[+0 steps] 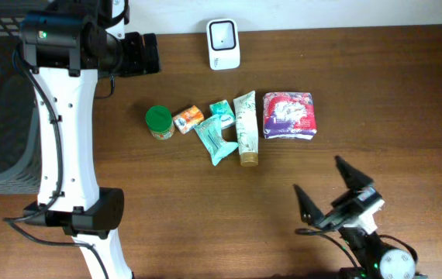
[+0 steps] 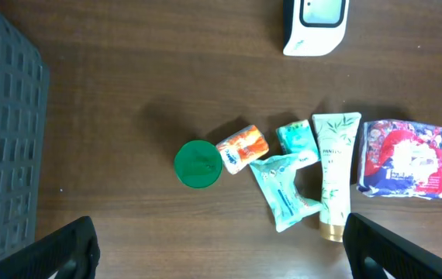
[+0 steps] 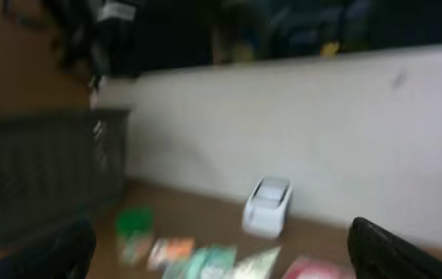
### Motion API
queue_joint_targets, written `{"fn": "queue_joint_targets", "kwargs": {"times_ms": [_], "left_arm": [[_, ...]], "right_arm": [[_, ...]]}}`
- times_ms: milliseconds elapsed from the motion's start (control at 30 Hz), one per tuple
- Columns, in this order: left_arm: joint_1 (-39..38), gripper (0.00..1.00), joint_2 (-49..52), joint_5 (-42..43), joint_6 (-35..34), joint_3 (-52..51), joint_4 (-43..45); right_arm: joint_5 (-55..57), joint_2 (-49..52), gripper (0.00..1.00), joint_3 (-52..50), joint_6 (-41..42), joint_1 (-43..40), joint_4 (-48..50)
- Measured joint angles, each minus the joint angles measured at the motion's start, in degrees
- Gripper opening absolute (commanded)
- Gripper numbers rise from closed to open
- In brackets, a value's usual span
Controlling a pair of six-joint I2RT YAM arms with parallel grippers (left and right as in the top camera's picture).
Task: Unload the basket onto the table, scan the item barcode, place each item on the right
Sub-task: 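Reach the right gripper to the purple-red pack and grasp it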
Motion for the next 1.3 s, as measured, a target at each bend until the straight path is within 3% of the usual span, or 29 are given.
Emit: {"fn": "queue_joint_targets", "kwargs": {"times_ms": [100, 167, 200, 233, 267, 300, 367, 400, 533, 600, 633, 667, 733, 767, 800, 833, 933, 1000, 1100, 1167, 1300], "left_arm": [[0.0, 0.99, 0.0, 0.0, 0.02, 0.0, -0.02], [0.0, 0.99, 0.0, 0.07, 0.02, 0.0, -0.2], [0.0, 0.99, -0.04, 0.17, 0.02, 0.07, 0.26], [0.0, 0.99, -0.07, 0.26, 0.04, 0.11, -0.09], [0.0, 0.99, -0.04, 0.33, 0.15, 0.11, -0.28], [0.0, 0.99, -0.07, 0.39, 0.22, 0.15, -0.02], [0.0, 0.99, -0.07, 0.42, 0.2, 0.15, 0.11], [0.0, 0.99, -0.07, 0.44, 0.22, 0.15, -0.09], [0.0, 0.99, -0.07, 0.42, 0.22, 0.15, -0.07], [0.0, 0.99, -0.07, 0.44, 0.22, 0.15, -0.02], [0.0, 0.99, -0.07, 0.44, 0.22, 0.15, -0.02], [0.0, 0.99, -0.07, 0.44, 0.22, 0.15, 0.0], [0.0, 0.99, -0.07, 0.44, 0.22, 0.15, 0.0], [0.0, 0.99, -0.07, 0.44, 0.22, 0.15, 0.0], [0.0, 0.99, -0.07, 0.44, 0.22, 0.15, 0.0], [0.0, 0.99, -0.07, 0.42, 0.22, 0.15, 0.0], [0.0, 0.99, -0.07, 0.42, 0.22, 0.15, 0.0], [0.0, 0.99, -0.07, 0.44, 0.22, 0.15, 0.04], [0.0, 0.99, -0.07, 0.42, 0.22, 0.15, 0.0], [0.0, 0.99, -0.07, 0.42, 0.22, 0.15, 0.0], [0.0, 0.99, -0.07, 0.44, 0.22, 0.15, 0.02]], "right_arm": [[8.76, 6.16, 0.99, 8.22, -2.6, 0.0, -3.78], [11.34, 17.7, 0.98, 20.46, -6.64, 0.0, -14.99], [11.82, 26.82, 0.99, 29.75, -8.41, 0.0, -25.68], [12.46, 42.29, 0.98, 46.8, -10.19, 0.0, -44.44], [12.61, 48.85, 0.99, 52.33, -10.71, 0.0, -47.25], [12.59, 60.33, 0.99, 64.83, -11.02, 0.0, -60.57], [12.31, 72.81, 0.99, 76.98, -10.86, 0.0, -71.01], [12.39, 81.96, 0.99, 82.6, -10.75, -0.02, -73.7], [10.69, 102.42, 0.99, 85.15, -4.85, -4.83, -71.43], [1.7, 112.21, 1.0, 85.13, -7.89, -10.14, -70.42], [-6.49, 118.14, 0.94, 85.11, -11.67, -12.87, -70.05], [-10.21, 120.32, 0.91, 85.11, -13.4, -13.97, -69.94], [-17.75, 124.1, 0.66, 85.13, -15.91, -14.32, -68.61], [-18.8, 124.56, 0.33, 85.15, -16.68, -13.97, -67.52], [-19.32, 125.02, 0.11, 85.13, -16.87, -13.35, -67.01], [-19.56, 125.2, 0.04, 85.13, -17.18, -12.68, -66.69], [-19.65, 125.2, 0.04, 85.57, -16.81, -11.08, -69.44], [-10.45, 123.91, 0.04, 90.68, -15.72, -10.69, -79.25], [21.11, 115.82, 0.04, 102.77, -2.71, -7.89, -93.22], [44.78, 112.87, 0.04, 104.48, 9.51, -2.86, -99.71], [61.33, 115.89, 0.04, 99.54, 19.15, 2.47, -99.01]]}}
